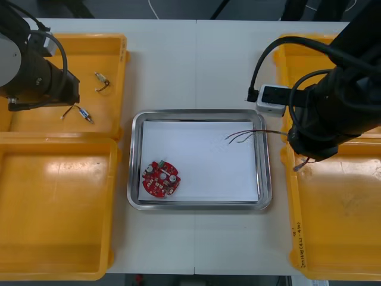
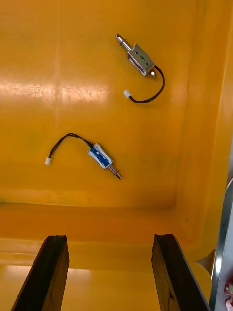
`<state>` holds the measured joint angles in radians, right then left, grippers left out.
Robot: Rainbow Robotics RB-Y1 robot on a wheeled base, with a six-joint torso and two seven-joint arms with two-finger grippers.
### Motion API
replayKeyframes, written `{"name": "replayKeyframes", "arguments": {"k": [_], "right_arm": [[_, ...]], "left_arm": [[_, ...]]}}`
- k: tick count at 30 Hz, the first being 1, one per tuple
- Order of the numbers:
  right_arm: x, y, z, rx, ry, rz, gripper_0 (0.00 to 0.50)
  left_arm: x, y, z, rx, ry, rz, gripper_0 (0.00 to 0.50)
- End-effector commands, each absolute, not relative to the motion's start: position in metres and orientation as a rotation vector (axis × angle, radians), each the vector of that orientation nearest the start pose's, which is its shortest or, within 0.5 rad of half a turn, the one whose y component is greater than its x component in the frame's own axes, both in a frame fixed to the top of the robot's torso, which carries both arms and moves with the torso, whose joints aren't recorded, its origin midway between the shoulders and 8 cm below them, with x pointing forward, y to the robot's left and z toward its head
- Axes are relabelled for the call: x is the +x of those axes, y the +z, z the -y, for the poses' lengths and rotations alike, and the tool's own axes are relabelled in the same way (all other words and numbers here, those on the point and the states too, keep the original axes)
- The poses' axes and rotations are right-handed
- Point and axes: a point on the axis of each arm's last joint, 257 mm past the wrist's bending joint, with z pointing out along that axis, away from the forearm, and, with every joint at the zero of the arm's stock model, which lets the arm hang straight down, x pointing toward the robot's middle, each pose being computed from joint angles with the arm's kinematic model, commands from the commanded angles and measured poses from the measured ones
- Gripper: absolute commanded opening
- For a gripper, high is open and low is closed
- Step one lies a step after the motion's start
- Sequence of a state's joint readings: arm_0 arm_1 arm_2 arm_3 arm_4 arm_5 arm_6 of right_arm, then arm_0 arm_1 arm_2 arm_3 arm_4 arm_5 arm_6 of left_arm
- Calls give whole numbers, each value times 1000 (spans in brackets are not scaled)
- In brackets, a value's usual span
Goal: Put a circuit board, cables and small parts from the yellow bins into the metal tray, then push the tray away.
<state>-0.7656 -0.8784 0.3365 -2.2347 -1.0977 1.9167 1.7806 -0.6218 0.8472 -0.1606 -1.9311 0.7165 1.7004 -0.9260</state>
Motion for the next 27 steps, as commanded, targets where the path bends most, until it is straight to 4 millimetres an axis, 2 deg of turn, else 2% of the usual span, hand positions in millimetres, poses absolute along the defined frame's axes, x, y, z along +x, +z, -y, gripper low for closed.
{"name": "replayKeyframes", "arguments": {"k": [1,14,21,27], "right_arm": [[392,-111,137,-1699,-221,-2109,0],[383,-170,107,-1854,-142,-2152,0],[392,-187,90,-1876,-187,-2069,0],[396,-206,79,-1904,-193,-2025,0]], "left_arm": [[528,-81,-309,-272,-27,-2415,500],[566,-100,-305,-416,-130,-2430,500],[585,-125,-302,-494,-150,-2447,500],[593,-147,-302,-571,-190,-2476,500]]}}
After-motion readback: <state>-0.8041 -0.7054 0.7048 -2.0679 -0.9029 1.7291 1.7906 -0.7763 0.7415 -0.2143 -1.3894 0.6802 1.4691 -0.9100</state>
